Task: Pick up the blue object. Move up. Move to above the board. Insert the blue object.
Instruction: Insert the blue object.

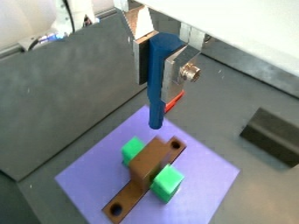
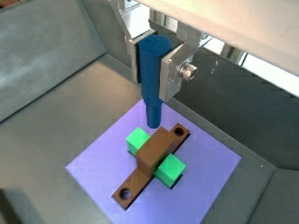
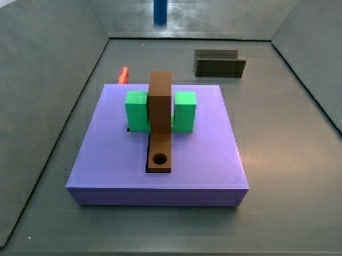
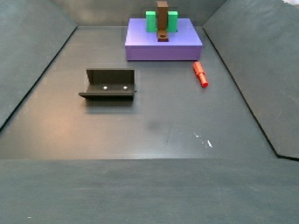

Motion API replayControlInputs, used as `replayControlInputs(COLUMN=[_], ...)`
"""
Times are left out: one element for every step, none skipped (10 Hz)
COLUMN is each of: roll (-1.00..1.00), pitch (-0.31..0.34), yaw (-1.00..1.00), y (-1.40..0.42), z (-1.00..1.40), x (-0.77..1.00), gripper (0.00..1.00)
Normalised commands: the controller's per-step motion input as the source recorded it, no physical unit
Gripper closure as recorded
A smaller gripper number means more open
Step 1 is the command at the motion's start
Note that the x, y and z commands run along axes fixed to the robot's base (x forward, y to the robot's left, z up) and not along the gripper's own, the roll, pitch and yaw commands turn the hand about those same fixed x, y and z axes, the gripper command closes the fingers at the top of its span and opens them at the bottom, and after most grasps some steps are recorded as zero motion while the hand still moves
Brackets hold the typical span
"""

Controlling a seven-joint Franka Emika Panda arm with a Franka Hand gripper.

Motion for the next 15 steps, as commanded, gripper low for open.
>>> replayControlInputs(roll=[0.24, 0.08, 0.01, 0.0, 0.07, 0.0, 0.06, 0.18, 0.18, 0.07, 0.0, 0.0, 0.0, 0.03, 0.07], pitch=[0.0, -0.003, 0.0, 0.0, -0.083, -0.09, -0.114, -0.113, -0.087, -0.067, -0.059, -0.03, -0.009, 0.0, 0.0], yaw=[0.0, 0.02, 0.0, 0.0, 0.0, 0.0, 0.0, 0.08, 0.12, 0.06, 0.02, 0.01, 0.03, 0.15, 0.15], y=[-1.0, -1.0, -0.9, -0.71, -0.51, -0.14, -0.08, -0.14, -0.14, -0.13, -0.16, -0.19, -0.17, -0.18, -0.18], z=[-0.71, -0.53, -0.47, -0.42, -0.46, -0.55, -0.68, -0.68, -0.59, -0.49, -0.41, -0.35, -0.27, -0.18, -0.16], x=[-0.01, 0.0, 0.0, 0.0, 0.0, 0.0, 0.0, 0.0, 0.0, 0.0, -0.02, 0.0, 0.0, 0.1, 0.25], gripper=[1.0, 1.0, 1.0, 1.0, 1.0, 1.0, 1.0, 1.0, 1.0, 1.0, 1.0, 1.0, 1.0, 1.0, 1.0])
